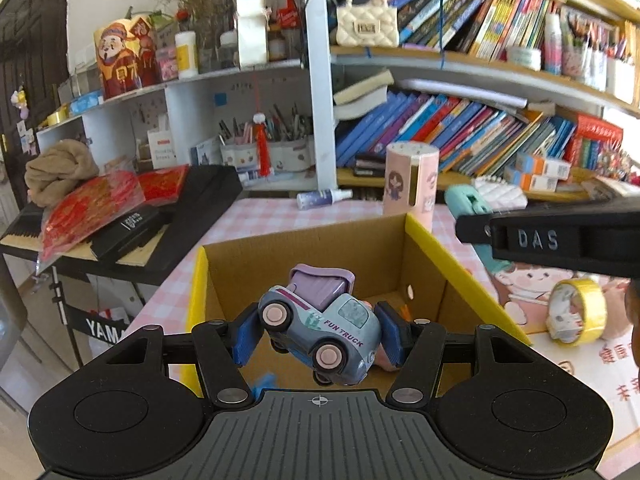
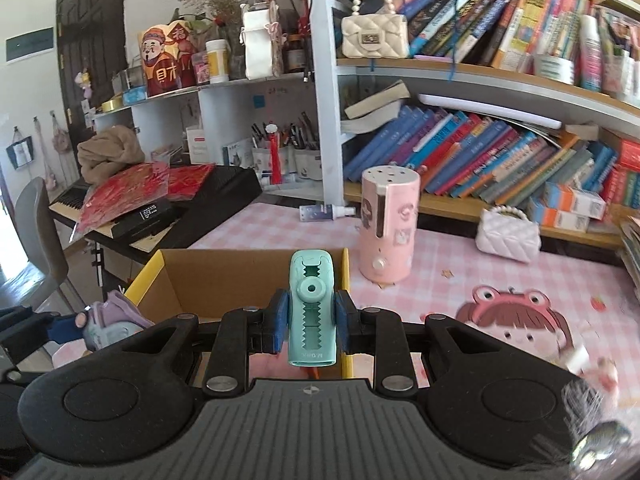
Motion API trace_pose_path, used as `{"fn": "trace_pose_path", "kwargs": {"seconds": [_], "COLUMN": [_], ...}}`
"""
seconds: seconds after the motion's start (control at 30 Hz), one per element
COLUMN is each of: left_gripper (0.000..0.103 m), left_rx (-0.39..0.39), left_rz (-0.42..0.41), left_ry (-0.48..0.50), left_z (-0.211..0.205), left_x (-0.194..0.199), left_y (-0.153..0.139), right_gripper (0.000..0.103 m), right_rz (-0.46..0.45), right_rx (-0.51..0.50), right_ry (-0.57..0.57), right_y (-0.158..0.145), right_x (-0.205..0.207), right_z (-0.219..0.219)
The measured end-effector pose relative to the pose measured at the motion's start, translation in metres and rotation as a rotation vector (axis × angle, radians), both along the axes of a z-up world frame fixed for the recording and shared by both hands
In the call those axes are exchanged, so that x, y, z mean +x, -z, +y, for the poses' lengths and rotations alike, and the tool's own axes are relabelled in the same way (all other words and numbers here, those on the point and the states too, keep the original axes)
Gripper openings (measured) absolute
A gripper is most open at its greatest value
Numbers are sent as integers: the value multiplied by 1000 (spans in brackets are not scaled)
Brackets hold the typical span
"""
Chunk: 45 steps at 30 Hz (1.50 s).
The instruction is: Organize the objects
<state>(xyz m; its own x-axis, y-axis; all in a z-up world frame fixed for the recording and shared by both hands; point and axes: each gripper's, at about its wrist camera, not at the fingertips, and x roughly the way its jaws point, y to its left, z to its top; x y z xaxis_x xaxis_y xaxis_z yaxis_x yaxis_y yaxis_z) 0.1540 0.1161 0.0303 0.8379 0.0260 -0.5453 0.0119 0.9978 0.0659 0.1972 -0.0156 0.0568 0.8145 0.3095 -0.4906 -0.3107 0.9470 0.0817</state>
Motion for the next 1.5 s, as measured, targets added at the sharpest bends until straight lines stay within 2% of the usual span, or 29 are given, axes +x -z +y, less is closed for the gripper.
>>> {"fn": "trace_pose_path", "kwargs": {"seconds": [0.3,0.53,0.73,1.33,1.5], "left_gripper": [59,59,60,62,63], "left_rx": [8,26,29,12,11], "left_rz": [163,233,281,304,285], "left_ry": [-51,-56,-56,-62,-59], "left_z": [0,-3,-5,-4,-4], "left_x": [42,60,64,63,59], "left_y": [32,47,56,61,57], "right_gripper": [23,23,23,24,25], "right_rz": [45,117,175,307,315], "right_rx": [-69,-144,-198,-317,-320], "right_ry": [-154,-293,-359,-416,-418], "right_y": [21,41,58,83,83], "right_x": [47,76,88,98,99], "right_z": [25,52,66,86,87]}}
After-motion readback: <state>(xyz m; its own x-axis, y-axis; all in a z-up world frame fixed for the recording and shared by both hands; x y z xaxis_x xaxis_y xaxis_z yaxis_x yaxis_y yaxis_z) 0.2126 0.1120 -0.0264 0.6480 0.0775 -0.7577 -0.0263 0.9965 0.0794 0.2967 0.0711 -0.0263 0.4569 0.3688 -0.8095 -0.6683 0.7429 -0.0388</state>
